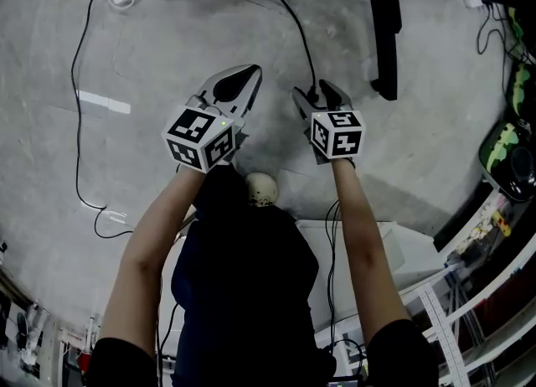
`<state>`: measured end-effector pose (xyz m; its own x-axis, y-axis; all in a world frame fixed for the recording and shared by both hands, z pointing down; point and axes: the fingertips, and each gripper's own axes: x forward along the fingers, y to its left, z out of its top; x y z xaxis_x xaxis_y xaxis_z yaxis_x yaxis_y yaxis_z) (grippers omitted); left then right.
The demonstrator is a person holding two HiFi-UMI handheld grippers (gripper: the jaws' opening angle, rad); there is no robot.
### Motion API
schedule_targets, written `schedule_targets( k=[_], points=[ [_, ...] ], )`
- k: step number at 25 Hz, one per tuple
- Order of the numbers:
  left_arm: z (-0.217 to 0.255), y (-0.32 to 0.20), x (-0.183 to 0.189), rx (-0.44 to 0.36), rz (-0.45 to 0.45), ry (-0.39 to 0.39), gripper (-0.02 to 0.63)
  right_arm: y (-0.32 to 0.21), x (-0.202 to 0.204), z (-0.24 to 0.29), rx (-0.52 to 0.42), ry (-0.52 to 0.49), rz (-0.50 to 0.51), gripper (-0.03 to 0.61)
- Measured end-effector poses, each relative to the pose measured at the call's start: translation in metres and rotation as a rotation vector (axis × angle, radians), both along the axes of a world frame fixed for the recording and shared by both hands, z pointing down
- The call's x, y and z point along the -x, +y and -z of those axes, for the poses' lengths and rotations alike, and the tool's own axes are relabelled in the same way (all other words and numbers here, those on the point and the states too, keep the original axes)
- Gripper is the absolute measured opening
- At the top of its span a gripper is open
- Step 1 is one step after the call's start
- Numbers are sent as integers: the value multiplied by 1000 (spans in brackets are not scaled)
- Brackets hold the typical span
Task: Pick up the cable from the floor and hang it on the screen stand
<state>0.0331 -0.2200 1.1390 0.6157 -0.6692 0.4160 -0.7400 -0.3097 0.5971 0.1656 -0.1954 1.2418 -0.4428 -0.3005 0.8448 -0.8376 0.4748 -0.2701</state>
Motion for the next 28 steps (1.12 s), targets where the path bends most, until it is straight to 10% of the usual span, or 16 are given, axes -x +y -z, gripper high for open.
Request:
schedule_targets(
  k=[15, 21, 28],
  points=[
    [-41, 4, 0, 10, -11, -13, 6, 16, -23, -51, -3, 150, 0, 280],
    [-42, 7, 2, 19, -2, -10, 6, 12, -30, -53, -5, 226, -6, 137],
    [-34, 8, 3, 18, 6, -6, 6, 10, -32, -50, 49, 185, -72, 126]
  ],
)
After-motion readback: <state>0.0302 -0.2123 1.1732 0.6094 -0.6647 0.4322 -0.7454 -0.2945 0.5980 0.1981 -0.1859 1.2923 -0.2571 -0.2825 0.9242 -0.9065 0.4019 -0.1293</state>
